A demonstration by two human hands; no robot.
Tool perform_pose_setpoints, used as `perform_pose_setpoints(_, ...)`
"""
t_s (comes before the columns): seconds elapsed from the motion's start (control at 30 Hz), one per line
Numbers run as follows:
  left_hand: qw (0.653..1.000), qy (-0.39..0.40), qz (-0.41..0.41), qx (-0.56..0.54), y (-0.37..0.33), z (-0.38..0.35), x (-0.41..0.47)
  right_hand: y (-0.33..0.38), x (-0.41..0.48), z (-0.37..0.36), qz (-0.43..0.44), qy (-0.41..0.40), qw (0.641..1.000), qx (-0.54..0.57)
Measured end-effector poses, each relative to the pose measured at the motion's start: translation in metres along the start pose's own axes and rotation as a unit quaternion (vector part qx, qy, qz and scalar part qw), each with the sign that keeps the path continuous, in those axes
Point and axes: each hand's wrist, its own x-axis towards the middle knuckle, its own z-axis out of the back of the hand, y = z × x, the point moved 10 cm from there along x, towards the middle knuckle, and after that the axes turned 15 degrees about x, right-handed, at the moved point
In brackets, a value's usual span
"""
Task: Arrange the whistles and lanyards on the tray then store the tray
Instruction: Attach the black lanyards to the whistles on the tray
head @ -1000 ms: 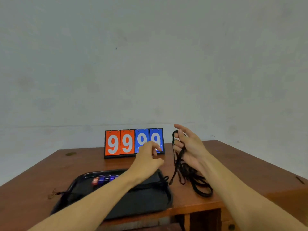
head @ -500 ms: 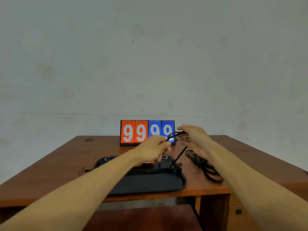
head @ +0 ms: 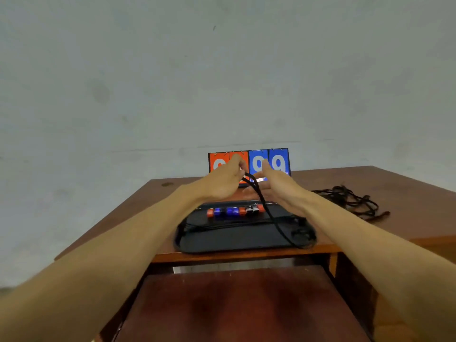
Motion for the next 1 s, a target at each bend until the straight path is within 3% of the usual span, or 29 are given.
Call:
perform_pose_setpoints(0.1, 1.0, -0.008, 0.018, -0.003, 0.027, -0.002, -0.011, -0.018, 0.0, -0.033, -0.051, 0.1, 0.992, 0.057)
perform_pose_setpoints(0.2, 0.999, 0.002, 0.05, -0.013, 0.06, -0.012, -0.023, -0.028, 0.012, -0.047, -0.036, 0.13, 0.991, 0.024)
perform_pose_setpoints(0.3, 0.997, 0.003, 0.077, -0.018, 0.096, -0.027, -0.034, -0.032, 0.023, -0.049, 0.029, 0.123, 0.982, -0.142)
perform_pose_setpoints(0.4, 0.996, -0.003, 0.092, -0.023, 0.129, -0.041, -0.043, -0.046, 0.035, -0.051, 0.076, 0.14, 0.935, -0.317)
perform_pose_setpoints(0.5, 0.993, -0.01, 0.114, -0.007, 0.156, -0.054, -0.047, -0.062, 0.047, -0.05, 0.103, 0.144, 0.897, -0.404)
perform_pose_setpoints(0.73, 0.983, -0.018, 0.112, 0.142, 0.184, -0.071, -0.048, -0.088, 0.067, -0.034, 0.114, 0.099, 0.866, -0.477)
perform_pose_setpoints(1.0, 0.964, -0.034, 0.094, 0.247, 0.17, -0.073, -0.042, -0.108, 0.073, -0.037, 0.148, 0.087, 0.868, -0.465)
